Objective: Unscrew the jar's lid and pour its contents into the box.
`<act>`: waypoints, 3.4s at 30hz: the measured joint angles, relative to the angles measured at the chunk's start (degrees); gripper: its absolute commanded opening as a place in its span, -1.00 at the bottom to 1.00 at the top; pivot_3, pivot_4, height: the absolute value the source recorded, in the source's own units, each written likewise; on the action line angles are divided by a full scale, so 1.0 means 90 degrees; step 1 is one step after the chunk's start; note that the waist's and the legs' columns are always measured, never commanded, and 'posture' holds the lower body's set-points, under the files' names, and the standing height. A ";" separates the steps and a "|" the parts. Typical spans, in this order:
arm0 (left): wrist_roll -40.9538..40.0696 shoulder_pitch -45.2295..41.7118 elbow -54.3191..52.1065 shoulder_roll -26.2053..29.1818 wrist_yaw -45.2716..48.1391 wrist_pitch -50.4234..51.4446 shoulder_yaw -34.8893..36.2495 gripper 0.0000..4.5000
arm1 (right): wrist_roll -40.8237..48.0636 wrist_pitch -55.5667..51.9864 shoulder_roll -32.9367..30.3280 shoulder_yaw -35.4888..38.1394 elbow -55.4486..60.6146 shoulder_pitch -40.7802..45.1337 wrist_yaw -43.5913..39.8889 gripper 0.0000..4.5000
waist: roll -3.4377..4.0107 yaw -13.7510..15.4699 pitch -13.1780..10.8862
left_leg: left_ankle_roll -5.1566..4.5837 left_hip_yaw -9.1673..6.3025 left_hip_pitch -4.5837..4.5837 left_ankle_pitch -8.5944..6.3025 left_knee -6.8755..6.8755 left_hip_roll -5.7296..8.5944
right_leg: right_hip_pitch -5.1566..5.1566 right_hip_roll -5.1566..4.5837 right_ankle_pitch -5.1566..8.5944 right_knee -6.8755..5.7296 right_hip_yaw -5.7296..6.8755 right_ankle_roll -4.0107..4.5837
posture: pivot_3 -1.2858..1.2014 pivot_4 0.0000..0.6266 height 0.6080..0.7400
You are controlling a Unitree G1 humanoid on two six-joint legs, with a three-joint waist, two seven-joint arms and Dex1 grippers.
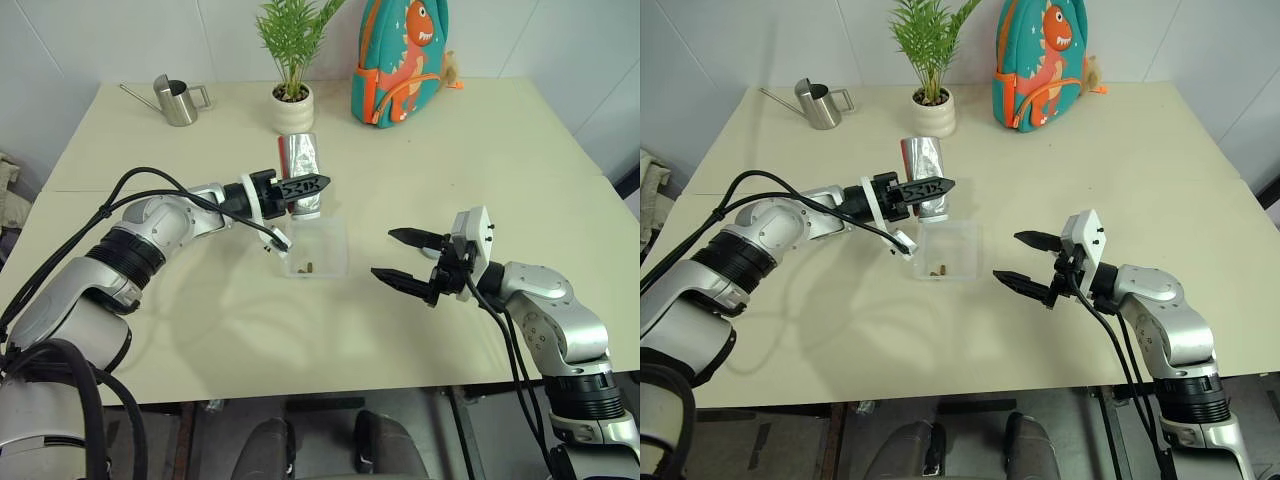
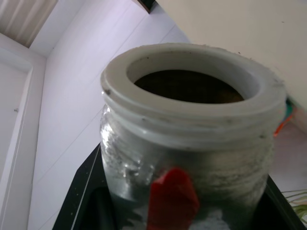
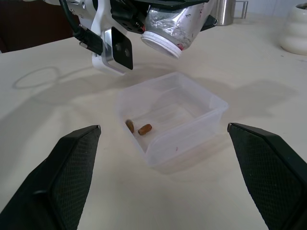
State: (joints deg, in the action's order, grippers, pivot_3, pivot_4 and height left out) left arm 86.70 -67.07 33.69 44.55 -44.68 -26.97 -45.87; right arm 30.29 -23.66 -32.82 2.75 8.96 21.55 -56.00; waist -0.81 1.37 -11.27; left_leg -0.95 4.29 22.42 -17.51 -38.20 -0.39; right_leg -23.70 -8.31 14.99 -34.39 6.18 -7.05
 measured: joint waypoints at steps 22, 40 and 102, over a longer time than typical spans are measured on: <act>-1.1641 0.3625 -0.2424 -0.0427 0.6675 0.4078 0.5837 -0.14 | -0.0015 0.0002 0.0005 -0.0176 -0.0351 0.0181 -0.0379 0.98 | -0.0003 -0.0160 0.0002 | -0.0012 -0.0047 -0.0020 -0.0010 -0.0092 -0.0027 | 0.0024 -0.0010 -0.0007 -0.0065 -0.0013 -0.0006 | 0.03 -0.52 1.00; -1.2130 0.5567 -0.2356 -0.1260 0.5616 0.4783 0.8341 -0.14 | -0.0194 0.0144 0.0219 -0.0347 -0.0785 0.0570 -0.0479 0.98 | -0.0032 -0.0143 0.0020 | 0.0001 -0.0046 -0.0018 -0.0045 -0.0088 -0.0033 | 0.0022 -0.0011 -0.0009 -0.0043 -0.0013 -0.0002 | 0.03 -0.52 1.00; -1.2544 0.8958 -0.7149 -0.0118 0.8948 0.5095 0.8441 0.99 | -0.0674 0.1164 -0.0038 -0.0445 -0.2238 0.1619 -0.1476 1.00 | -0.0019 -0.0171 0.0019 | 0.0011 -0.0018 -0.0028 -0.0073 -0.0002 -0.0055 | 0.0004 -0.0004 0.0002 0.0030 -0.0007 0.0025 | 0.03 -0.52 1.00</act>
State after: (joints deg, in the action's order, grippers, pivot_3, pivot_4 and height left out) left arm -26.20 13.55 -30.65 43.49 35.86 18.89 30.10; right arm 24.23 -13.18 -33.17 -1.25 -11.19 36.12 -69.29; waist -0.98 -0.17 -11.10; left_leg -0.85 4.13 22.17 -18.17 -38.22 -0.88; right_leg -23.66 -8.35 15.01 -34.12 6.12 -6.82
